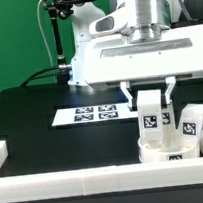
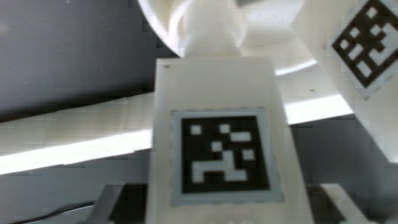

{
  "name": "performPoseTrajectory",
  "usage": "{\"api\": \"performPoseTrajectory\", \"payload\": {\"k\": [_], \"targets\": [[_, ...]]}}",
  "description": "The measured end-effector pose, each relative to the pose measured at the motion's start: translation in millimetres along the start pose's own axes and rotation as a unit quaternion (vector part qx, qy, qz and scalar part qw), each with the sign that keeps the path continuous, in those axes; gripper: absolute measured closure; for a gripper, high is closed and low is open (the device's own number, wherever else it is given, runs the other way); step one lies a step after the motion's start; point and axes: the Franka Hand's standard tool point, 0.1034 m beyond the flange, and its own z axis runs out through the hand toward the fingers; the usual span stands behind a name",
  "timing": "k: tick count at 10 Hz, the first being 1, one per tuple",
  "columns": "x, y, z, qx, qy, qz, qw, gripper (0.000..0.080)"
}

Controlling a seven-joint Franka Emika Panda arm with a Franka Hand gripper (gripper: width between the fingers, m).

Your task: Assemble stool

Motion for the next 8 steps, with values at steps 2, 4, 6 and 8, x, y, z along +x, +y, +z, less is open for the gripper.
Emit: {"api": "performPoseTrajectory", "payload": {"k": [2, 4, 6, 8], "targets": [[-5.8, 1.3, 4.9, -0.003, -0.003, -0.003, 1.0, 0.0462], [-6.5, 3.0, 5.1, -0.003, 0.016, -0.01, 1.0, 0.0462], [-10.8, 2.4, 3.1, -0.002, 0.041, -0.013, 0.999, 0.0462], [-10.3, 1.8, 4.1, -0.003, 0.03, -0.017, 0.999, 0.0456]]}}
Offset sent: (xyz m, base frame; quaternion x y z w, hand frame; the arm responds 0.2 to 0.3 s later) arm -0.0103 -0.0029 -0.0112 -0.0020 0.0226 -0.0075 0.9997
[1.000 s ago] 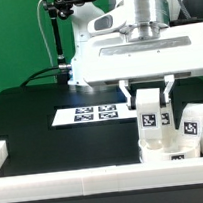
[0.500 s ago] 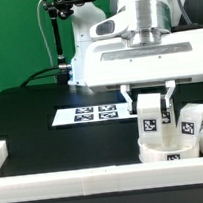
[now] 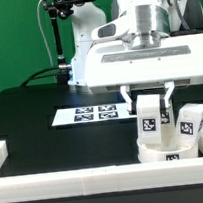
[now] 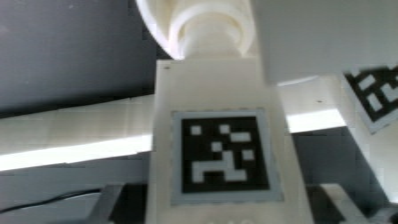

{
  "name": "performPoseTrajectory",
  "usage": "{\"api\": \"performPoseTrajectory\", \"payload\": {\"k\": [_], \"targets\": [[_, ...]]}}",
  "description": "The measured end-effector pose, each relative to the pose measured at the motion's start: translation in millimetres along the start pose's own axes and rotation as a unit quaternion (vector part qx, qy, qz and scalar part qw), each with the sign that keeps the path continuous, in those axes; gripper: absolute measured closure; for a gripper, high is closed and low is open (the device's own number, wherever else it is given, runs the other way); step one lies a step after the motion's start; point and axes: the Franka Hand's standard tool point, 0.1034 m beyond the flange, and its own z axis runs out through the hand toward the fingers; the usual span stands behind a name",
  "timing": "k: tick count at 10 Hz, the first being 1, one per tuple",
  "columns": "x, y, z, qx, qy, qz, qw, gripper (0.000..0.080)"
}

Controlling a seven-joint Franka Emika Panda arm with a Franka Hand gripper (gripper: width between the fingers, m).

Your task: Assemble stool

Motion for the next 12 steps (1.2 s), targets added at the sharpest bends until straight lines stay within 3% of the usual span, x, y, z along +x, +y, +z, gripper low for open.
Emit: {"api": "performPoseTrajectory", "payload": {"k": [1, 2, 3, 7, 10, 12], "targets": [[-2.1, 0.3, 0.9, -0.001, -0.004, -0.001, 1.0, 0.0456], [-1.7, 0.9, 0.8, -0.001, -0.008, -0.003, 1.0, 0.0271], [4.7, 3.0, -4.0, 0.001, -0.016, -0.001, 1.0, 0.0172], [26.8, 12.1, -18.4, 0.007, -0.026, 0.012, 1.0, 0.0151], [47.8, 32.3, -17.8, 0.004, -0.043, 0.025, 0.999, 0.0151], [44.4, 27.2, -17.9, 0.006, -0.046, 0.021, 0.999, 0.0151]]}}
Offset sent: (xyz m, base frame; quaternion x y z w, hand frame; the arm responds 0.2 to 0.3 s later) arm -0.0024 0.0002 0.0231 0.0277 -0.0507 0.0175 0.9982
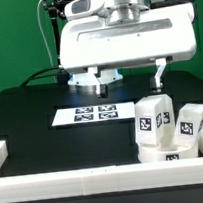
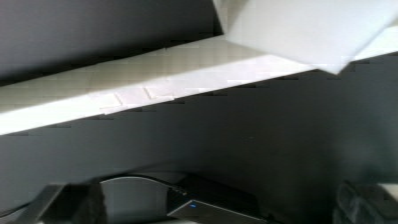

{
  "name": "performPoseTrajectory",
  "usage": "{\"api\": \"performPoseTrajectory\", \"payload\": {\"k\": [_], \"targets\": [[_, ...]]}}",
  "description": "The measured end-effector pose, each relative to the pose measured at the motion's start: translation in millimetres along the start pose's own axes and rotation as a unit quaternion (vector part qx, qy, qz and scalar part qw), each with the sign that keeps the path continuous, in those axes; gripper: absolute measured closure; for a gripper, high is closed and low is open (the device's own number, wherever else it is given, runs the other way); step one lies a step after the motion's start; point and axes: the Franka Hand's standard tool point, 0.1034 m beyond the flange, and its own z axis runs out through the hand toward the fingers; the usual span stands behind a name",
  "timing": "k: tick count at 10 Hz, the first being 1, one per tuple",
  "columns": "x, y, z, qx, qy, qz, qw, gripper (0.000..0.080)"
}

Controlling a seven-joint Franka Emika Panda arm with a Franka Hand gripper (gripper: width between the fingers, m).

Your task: Assemble stool

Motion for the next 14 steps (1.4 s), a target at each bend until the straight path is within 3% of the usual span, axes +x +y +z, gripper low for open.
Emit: {"api": "performPoseTrajectory", "payload": {"k": [3, 5, 6, 10, 11, 14], "targets": [[-4.4, 1.2, 2.1, -0.001, -0.028, 0.018, 0.999, 0.0151], [-16.6, -5.1, 1.6, -0.004, -0.133, 0.091, 0.987, 0.0151], [-15.1, -4.0, 2.2, -0.006, -0.166, 0.105, 0.98, 0.0151], [-22.3, 9.7, -0.1, -0.013, -0.294, 0.123, 0.948, 0.0151], [-21.0, 8.8, 2.3, -0.02, -0.288, 0.143, 0.947, 0.0151], [-28.6, -9.3, 7.3, -0.022, -0.279, 0.146, 0.949, 0.0151]]}}
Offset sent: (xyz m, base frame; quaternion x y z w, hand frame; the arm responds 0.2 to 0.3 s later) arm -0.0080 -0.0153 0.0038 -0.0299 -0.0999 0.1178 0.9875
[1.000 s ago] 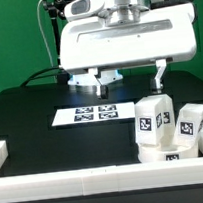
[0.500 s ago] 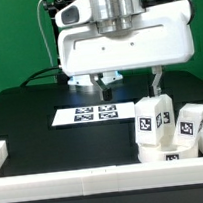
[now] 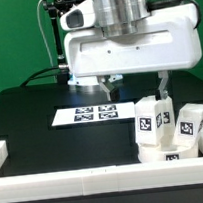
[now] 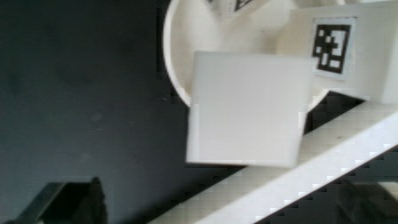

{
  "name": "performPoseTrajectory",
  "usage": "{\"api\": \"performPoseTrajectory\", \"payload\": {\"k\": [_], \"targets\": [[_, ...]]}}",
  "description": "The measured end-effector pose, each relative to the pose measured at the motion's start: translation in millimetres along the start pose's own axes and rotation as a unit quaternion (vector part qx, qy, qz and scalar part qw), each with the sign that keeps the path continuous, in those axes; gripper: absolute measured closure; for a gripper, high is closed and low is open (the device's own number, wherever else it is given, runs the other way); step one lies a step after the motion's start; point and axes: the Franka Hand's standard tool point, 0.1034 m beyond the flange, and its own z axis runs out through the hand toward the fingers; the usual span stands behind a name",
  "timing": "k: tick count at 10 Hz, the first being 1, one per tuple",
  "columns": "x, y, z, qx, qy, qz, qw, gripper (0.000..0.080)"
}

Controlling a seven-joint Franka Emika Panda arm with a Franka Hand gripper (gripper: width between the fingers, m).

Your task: Assemble stool

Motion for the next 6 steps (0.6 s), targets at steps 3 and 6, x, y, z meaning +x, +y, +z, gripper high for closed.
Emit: {"api": "performPoseTrajectory", "payload": {"k": [3, 6], "targets": [[-2.2, -11.9, 8.6, 0.0, 0.016, 0.0, 1.0, 0.0151], [-3.0, -11.7, 9.9, -0.001, 0.015, 0.0, 1.0, 0.027]]}}
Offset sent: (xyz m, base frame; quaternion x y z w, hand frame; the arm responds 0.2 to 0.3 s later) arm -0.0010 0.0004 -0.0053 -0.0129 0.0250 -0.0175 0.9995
